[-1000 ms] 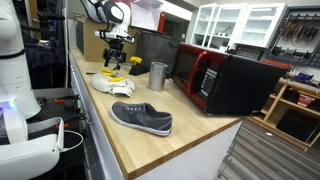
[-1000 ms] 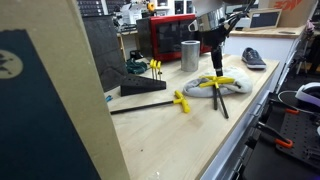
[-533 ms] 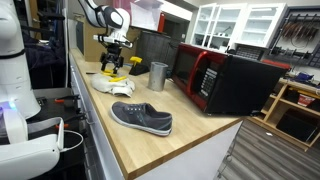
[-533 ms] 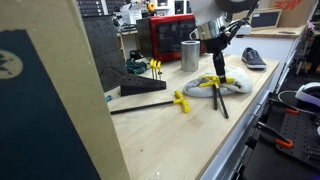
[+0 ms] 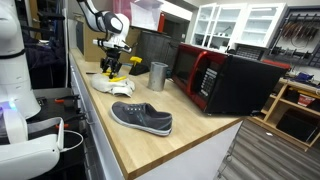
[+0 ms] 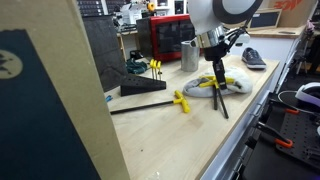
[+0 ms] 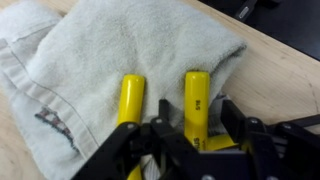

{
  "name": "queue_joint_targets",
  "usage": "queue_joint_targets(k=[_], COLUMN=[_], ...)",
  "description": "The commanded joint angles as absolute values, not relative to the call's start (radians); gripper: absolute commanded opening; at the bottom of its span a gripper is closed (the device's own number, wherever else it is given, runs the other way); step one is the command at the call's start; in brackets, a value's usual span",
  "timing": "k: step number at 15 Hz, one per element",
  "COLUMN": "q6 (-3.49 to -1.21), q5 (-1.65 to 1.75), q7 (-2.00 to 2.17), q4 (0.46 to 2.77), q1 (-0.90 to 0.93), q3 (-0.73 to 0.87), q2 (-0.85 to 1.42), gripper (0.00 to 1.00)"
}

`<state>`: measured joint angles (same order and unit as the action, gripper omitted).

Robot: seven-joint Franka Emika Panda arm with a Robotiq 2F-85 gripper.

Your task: Put the things with the yellow handle on the stand

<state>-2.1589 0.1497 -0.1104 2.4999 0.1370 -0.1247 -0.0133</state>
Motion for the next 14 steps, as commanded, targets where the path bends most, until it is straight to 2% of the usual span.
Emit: queue_joint_targets(k=[1,5,7,14], q6=[-2.191,-2.191,-2.188,-2.187], q5=[0.166,0.189,0.209,0.252], q7=[-0.091,-0.102,-0.098,-0.109], q4=[2.519,2.530,2.539,2.580], q1=[0.138,0.145,0.151,0.167], q3=[-0.131,-0.137,-0.143,-0.164], q2=[-0.032,-0.064,-0.085,-0.222], gripper=[0.27,0.01,0.06,0.06])
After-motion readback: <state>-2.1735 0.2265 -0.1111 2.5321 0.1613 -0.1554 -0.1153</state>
